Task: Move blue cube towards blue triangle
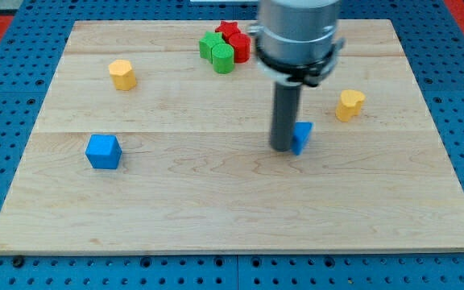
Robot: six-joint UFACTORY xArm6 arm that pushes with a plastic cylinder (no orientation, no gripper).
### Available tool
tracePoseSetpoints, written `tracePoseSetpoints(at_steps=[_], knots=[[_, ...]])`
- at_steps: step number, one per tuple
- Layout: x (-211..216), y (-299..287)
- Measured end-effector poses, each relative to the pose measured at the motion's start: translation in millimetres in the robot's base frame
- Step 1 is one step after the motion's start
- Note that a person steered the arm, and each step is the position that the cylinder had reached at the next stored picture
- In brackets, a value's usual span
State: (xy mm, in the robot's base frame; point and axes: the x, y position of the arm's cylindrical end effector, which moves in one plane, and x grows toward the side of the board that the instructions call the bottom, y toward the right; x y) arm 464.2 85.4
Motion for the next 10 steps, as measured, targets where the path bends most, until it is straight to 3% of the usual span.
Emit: tracePoseSetpoints(at_steps=[1,2,3,4,5,6,8,10], knots=[[2.4,55.2],[-10.0,75.1],[61.7,40.9],[90.8,-106.7],[82.6,-270.3],[35.5,-359.2],[42.1,-248.0],[-36.7,-224.7]])
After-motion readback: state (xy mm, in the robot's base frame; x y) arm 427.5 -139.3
